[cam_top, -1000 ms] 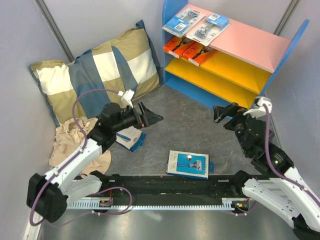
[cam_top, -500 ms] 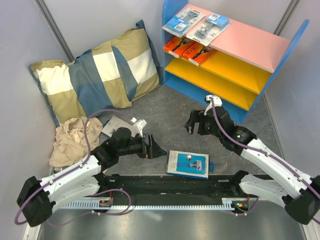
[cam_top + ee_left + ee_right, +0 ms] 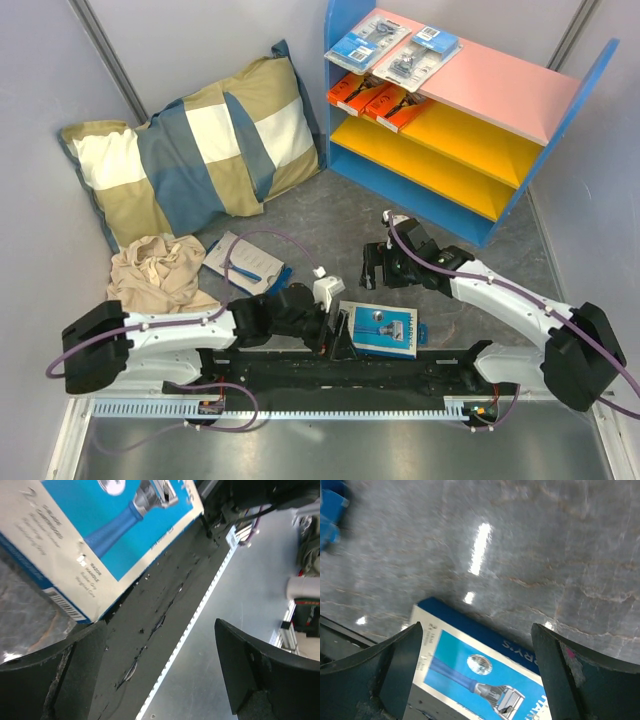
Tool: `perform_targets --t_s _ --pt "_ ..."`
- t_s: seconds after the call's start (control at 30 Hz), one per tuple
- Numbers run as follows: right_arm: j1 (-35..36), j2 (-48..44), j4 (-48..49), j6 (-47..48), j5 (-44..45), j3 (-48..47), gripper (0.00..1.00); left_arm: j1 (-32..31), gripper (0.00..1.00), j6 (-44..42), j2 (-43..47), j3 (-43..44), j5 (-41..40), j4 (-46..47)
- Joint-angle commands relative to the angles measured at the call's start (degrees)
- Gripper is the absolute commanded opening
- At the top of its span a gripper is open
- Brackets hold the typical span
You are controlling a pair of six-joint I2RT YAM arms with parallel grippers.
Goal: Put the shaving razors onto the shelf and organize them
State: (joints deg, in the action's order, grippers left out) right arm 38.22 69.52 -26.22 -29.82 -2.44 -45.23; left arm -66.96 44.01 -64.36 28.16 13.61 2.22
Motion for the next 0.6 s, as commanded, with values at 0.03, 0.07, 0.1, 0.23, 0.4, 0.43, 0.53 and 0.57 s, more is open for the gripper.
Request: perform_targets --t_s 0.03,0.07,0.1,0.23,0.4,0.43,0.53,0.57 --pt "-1.91 2.29 3.62 -1.11 -5.2 3.39 0.98 -2.74 0.92 2.38 -7.35 0.05 1.06 14.62" --pt "-2.27 2.81 3.98 -1.03 -5.38 3.83 0.98 -2.91 0.91 3.01 -8.49 -0.04 1.59 15.96" --pt "-2.53 3.08 4.59 -1.11 -5.56 4.62 0.98 -3.44 0.91 3.53 -11.11 -0.04 1.95 17.37" --pt "-4.64 4.48 7.49 -0.85 -7.31 7.17 0.98 -4.14 0.91 5.47 -16.66 0.93 3.26 21.42" --pt "-6.66 6.59 11.09 -0.68 -11.88 10.07 0.98 -4.14 0.91 9.33 -21.94 0.67 4.06 27.22" --pt "-6.75 7.21 11.36 -0.67 -12.5 10.25 0.98 -4.14 0.91 9.86 -22.91 0.32 3.71 27.92" --pt "-7.01 7.21 11.72 -0.59 -14.35 10.95 0.98 -4.06 0.91 12.06 -23.18 -1.62 1.09 29.95" --pt "-7.02 6.95 11.89 -0.67 -14.87 11.22 0.98 -4.06 0.91 12.33 -22.49 -2.05 0.11 29.69"
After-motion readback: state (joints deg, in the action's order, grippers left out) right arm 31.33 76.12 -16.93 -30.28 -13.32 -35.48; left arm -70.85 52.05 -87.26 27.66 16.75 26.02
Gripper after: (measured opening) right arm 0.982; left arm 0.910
